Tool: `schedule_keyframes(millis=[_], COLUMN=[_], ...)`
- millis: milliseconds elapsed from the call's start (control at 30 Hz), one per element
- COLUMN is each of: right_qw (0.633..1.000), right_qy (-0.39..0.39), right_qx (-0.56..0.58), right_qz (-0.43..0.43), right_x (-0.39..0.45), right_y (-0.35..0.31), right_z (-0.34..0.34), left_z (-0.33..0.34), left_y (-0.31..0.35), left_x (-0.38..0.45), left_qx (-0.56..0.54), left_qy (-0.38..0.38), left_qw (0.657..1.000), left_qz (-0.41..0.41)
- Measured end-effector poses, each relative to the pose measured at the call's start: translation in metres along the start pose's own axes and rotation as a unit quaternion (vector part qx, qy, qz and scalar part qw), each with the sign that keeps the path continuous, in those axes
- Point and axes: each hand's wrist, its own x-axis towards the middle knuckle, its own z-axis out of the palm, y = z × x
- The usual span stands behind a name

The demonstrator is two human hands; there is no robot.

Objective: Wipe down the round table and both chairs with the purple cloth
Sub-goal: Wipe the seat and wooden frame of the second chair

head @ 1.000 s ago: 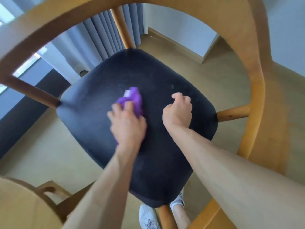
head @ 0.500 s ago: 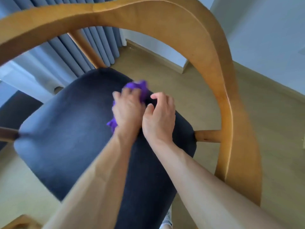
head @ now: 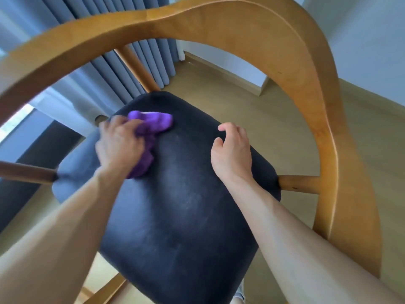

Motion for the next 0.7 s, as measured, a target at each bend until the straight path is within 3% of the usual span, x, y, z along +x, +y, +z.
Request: schedule_keyframes(millis=[67, 133, 233, 333, 567, 633, 667, 700], right_qw=[0.998, 0.993, 0.986, 0.984, 0.989, 0.974, 0.964, 0.954], right_qy=[-0.058, -0.110, -0.160, -0.156, -0.143, -0.170, -0.193, -0.224], right_qx=[-0.002, -0.005, -0.047, -0.082, 0.002, 0.101, 0.137, 0.154], right_qz=[0.024, 0.031, 0.015, -0.011, 0.049, 0.110, 0.124, 0.128], right_x=[-0.001, -0.004, -0.012, -0.019, -0.041, -0.054, -0.061, -0.069], right_y=[0.005, 0.008, 0.012, 0.014, 0.016, 0.011, 0.008, 0.005], right_z=[0.004, 0.011, 0.025, 0.038, 0.054, 0.053, 0.052, 0.049], left_z=[-0.008, -0.011, -0.005, 0.004, 0.001, -0.006, -0.011, -0.016], left_y=[-0.041, -0.038, 0.010, 0.055, 0.034, 0.017, 0.011, 0.006], left_x=[-0.002, -0.022, -0.075, -0.116, -0.143, -0.146, -0.149, -0.153], left_qx=[0.009, 0.001, -0.025, -0.019, -0.149, -0.291, -0.403, -0.521], left_qy=[0.012, 0.023, 0.018, -0.018, -0.138, -0.157, -0.158, -0.156], left_qw=[0.991, 0.983, 0.996, 1.000, 0.978, 0.943, 0.893, 0.814], left_qz=[-0.132, -0.183, -0.084, 0.011, 0.049, -0.045, -0.124, -0.205])
